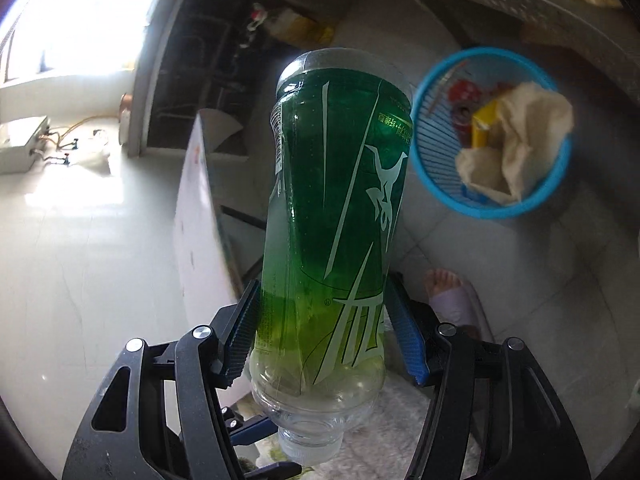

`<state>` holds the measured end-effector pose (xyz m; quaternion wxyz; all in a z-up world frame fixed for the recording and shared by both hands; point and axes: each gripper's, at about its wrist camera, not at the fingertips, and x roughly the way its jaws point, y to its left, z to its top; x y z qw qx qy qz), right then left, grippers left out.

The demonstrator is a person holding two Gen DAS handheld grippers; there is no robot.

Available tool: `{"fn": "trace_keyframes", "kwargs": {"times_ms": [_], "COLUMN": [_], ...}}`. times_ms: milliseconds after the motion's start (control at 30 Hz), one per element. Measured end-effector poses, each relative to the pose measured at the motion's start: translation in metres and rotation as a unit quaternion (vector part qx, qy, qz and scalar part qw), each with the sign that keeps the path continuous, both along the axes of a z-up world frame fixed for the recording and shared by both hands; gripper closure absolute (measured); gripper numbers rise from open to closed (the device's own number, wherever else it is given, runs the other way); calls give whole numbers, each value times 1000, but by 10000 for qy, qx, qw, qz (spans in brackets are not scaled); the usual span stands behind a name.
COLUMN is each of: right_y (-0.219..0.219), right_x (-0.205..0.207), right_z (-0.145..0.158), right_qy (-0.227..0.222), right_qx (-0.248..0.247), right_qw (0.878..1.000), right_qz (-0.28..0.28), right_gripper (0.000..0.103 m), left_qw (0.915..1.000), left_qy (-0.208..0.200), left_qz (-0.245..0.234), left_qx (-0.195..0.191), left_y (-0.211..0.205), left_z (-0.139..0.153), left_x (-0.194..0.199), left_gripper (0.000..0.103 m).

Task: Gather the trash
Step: 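Carry the green bottle over the blue basket with the right tool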

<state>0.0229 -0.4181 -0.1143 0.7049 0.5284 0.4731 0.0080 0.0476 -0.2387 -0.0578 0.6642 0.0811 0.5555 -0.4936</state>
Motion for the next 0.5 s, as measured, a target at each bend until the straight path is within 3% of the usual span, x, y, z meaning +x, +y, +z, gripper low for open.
{"fn": "trace_keyframes", "kwargs": {"times_ms": [100,233,433,500], "right_y": [-12,-45,-42,-40], "right_x": [14,51,137,151], "right_z": [-29,-60,-122,-140], "right_qy": [318,760,1597,1624], "right_qx": [-92,-713,-1458,-1472], "right_qw": [9995,9942,9701,9691], "right_qz": [-3,285,1103,1132], "right_gripper": [45,44,44,41], "left_qw": [9995,9994,9990,9987], "left_qy": [183,100,60,59], "left_qz": [-22,21,217,304], "left_qx": [267,345,396,401], "left_y": [-10,-17,-7,-2], "left_z": [-17,-15,-14,-13], "left_x": [2,3,18,23], "left_gripper": [61,56,52,51]}}
